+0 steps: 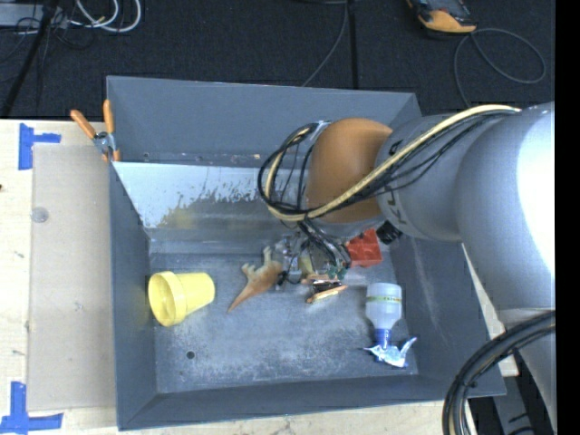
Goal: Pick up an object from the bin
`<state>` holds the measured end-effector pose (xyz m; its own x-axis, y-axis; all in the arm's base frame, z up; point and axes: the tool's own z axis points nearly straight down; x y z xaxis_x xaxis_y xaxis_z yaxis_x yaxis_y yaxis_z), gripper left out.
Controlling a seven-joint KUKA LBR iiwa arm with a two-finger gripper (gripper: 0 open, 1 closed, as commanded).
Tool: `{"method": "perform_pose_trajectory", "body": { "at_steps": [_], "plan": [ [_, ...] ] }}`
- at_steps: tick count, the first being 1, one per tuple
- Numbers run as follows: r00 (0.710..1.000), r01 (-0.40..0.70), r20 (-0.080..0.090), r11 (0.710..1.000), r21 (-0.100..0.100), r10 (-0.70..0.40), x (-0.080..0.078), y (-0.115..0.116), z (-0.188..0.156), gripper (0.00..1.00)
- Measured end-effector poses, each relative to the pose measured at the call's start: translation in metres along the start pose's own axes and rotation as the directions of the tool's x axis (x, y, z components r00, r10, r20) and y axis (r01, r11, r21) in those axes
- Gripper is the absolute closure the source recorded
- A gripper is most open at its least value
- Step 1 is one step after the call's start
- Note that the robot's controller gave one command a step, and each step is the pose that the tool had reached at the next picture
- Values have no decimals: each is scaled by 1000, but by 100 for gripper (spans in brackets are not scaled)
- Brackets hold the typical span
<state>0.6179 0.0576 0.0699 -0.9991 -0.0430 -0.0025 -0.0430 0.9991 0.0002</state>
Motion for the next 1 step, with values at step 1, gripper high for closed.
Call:
{"method": "perform_pose_trajectory", "body": {
  "at_steps": [1],
  "plan": [
    [1000, 0, 0, 1000, 0, 0, 0, 0, 0, 100]
  ]
}}
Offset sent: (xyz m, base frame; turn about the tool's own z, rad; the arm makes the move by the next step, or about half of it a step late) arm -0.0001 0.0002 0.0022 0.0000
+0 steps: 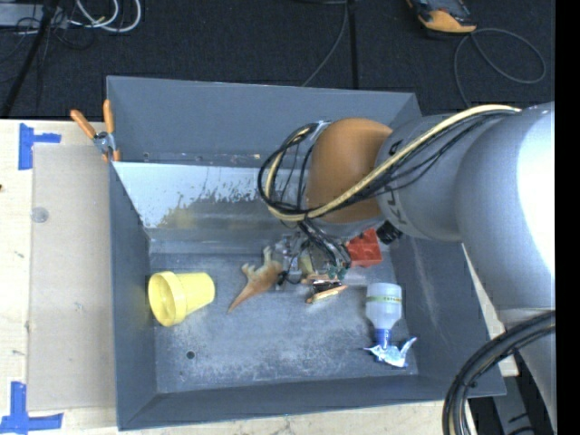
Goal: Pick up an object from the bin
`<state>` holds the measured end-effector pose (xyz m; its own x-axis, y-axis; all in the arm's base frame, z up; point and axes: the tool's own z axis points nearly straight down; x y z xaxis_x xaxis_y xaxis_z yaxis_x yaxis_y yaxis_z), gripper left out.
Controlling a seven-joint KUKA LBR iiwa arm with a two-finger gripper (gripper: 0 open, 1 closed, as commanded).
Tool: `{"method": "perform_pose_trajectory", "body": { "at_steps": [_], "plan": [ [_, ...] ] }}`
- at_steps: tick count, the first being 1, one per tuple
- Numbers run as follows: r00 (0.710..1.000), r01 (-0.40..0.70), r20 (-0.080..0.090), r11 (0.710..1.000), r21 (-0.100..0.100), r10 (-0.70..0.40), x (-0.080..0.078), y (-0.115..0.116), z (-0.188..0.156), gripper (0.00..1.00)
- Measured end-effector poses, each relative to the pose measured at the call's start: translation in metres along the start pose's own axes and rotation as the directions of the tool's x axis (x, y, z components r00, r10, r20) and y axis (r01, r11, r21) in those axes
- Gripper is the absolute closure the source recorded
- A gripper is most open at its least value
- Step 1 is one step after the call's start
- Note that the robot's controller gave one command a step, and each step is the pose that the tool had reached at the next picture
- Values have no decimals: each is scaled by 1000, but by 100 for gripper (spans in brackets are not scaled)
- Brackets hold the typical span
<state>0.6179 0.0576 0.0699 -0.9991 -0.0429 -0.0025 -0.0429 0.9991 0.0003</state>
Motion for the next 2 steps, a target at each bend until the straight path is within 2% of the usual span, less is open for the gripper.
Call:
{"method": "perform_pose_trajectory", "body": {
  "at_steps": [2],
  "plan": [
    [1000, 0, -6, 1000, 0, 0, 2, 0, -6, 100]
  ]
}}
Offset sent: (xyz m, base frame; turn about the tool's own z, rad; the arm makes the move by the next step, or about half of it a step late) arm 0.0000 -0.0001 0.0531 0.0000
